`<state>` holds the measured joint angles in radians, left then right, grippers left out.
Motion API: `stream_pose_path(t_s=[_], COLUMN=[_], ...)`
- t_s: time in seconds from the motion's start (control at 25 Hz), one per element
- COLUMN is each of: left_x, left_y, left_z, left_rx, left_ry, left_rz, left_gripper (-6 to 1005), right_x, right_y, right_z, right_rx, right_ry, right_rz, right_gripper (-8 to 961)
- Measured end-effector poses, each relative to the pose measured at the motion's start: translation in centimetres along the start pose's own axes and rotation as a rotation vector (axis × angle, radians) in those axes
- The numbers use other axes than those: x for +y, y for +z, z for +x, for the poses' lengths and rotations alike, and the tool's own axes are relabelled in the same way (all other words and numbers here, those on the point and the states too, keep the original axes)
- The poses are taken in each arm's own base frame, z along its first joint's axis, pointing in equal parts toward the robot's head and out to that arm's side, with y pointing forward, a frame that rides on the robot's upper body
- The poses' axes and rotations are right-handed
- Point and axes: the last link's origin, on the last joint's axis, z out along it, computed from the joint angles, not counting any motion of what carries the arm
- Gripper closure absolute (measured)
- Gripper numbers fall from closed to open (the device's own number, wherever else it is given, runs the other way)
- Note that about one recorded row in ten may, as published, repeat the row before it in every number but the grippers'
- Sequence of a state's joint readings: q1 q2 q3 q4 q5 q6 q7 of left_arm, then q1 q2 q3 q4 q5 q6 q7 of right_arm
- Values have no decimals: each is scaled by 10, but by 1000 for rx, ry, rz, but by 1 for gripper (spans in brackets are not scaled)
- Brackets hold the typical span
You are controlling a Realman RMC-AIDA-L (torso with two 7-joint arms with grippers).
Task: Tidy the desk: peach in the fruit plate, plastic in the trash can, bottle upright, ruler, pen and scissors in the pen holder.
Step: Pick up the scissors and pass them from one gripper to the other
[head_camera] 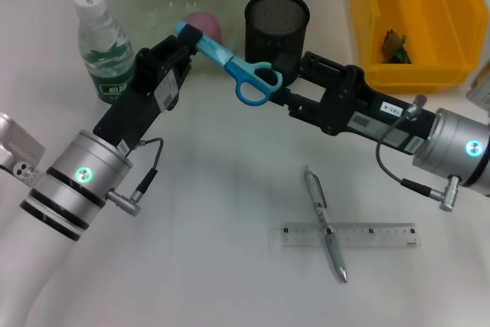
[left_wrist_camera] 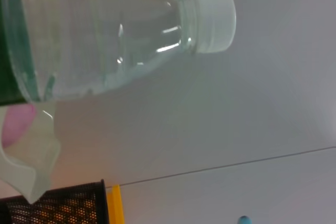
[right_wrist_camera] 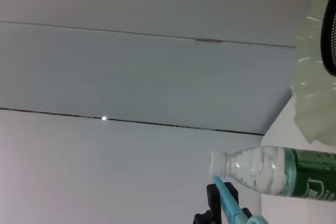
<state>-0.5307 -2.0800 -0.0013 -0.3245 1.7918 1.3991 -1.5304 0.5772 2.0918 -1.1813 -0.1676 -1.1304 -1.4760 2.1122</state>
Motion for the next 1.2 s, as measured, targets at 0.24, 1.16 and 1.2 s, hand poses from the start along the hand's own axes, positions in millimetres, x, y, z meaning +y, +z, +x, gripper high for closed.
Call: stream_pose_path(t_s=[0.24, 1.16, 1.2], left_x=[0, 1, 1], left_y=[4, 8, 8], left_z=[0, -5, -5], left_rx=[1, -4, -4], left_ry=[-3, -13, -13], left_rz=[2, 2, 4], left_gripper=[903, 902, 902], right_x=[2, 1, 2], right_y=[4, 8, 9], right_z=[-2, -3, -4], right_rx=[0, 5, 8], right_ry=[-6, -7, -10], right_rz=[-4, 10, 9], right_gripper=[289, 541, 547])
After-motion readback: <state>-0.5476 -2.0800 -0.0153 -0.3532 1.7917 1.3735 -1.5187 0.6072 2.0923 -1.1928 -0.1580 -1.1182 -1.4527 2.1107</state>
